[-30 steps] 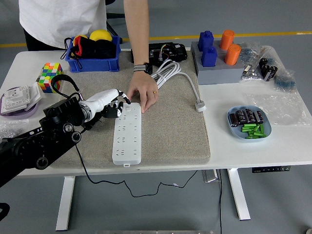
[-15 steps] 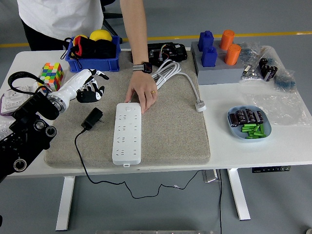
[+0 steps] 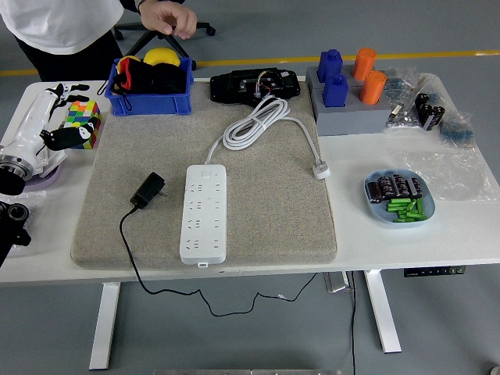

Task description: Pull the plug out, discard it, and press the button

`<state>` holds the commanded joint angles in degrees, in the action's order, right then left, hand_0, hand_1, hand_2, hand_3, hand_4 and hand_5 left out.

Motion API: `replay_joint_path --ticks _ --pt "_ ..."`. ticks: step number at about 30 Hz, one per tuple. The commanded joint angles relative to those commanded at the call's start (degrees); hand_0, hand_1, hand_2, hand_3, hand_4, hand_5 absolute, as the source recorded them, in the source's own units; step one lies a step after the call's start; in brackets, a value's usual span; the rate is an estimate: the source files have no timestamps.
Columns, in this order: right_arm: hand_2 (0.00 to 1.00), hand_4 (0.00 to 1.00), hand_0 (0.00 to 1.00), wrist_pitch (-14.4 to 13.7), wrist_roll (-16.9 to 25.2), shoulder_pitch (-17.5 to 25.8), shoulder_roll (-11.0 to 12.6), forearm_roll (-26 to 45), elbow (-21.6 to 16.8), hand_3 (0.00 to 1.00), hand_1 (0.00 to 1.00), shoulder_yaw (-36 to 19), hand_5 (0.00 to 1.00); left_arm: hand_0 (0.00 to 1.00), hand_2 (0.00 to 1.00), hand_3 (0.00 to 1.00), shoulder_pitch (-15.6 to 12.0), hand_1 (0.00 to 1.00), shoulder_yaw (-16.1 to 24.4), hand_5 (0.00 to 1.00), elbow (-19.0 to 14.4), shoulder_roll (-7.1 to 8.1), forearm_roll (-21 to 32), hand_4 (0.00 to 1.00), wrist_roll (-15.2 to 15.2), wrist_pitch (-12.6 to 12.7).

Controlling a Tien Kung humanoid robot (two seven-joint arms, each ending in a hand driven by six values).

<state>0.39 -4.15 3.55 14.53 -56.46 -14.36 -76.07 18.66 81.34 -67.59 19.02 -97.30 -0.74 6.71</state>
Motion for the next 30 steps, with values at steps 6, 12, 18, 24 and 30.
replay_joint_path --ticks 6,12,18,24,30 --pt "0.658 0.748 0.724 0.0 0.0 -0.1 0.1 0.0 0.2 0.650 0.678 0.1 0.604 0.817 0.741 0.793 -3.6 0.797 4.8 0.004 -1.1 0.12 0.6 0.661 -1.1 0.2" --pt "0.658 0.749 0.723 0.0 0.0 -0.2 0.2 0.1 0.1 0.651 0.677 0.4 0.604 0.814 0.738 0.786 -5.4 0.791 8.7 0.002 -2.6 -0.69 0.2 0.659 -1.2 0.0" --pt "0.657 0.749 0.724 0.0 -0.1 -0.5 0.2 0.2 0.0 0.650 0.678 0.6 0.604 0.812 0.735 0.789 -5.6 0.790 9.5 0.022 -4.1 -0.67 0.0 0.668 -0.9 -0.5" --pt "0.658 0.748 0.724 0.1 -0.1 -0.4 0.3 0.3 0.1 0.650 0.678 0.7 0.604 0.811 0.735 0.789 -6.0 0.792 9.9 0.027 -5.1 -0.81 -0.1 0.659 -0.7 -0.9" --pt "0.657 0.749 0.724 0.1 -0.1 -0.3 0.4 0.3 0.0 0.650 0.678 0.9 0.605 0.809 0.734 0.786 -6.4 0.793 10.1 0.021 -5.7 -0.85 -0.4 0.663 -0.4 -1.2"
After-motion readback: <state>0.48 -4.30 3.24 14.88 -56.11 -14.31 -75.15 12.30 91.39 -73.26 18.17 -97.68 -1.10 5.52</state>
